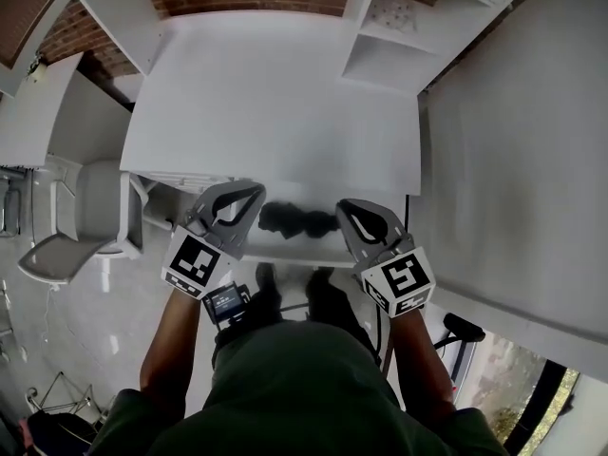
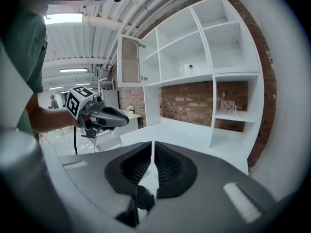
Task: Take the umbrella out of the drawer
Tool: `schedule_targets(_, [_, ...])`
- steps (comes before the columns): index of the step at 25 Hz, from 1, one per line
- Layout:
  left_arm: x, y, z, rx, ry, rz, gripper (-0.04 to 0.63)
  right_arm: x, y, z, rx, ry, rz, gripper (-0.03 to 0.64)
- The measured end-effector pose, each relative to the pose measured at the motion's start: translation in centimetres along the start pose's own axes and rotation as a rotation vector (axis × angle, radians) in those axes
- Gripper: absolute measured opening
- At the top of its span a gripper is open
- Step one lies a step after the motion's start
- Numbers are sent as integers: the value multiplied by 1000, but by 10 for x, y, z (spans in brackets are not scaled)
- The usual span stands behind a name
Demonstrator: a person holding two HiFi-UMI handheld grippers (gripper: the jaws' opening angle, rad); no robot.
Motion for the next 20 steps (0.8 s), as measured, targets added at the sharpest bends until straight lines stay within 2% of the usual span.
schedule_targets(10, [-60,68,0,79,67,-166,41,-58,79,46,-25,-129,-165,65])
schedule_targets(20, [-119,156,9,93,204,-317,141,-107,168,61,28,-257,-363,145])
Point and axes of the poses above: the fingertips, and each gripper's own axes: x backward along the fingers, z to its right, y out of its underside, the point moved 9 cm from there along x, backward along the fingers, and after that the axes turned 1 degree about -z, right-handed, at the moved point
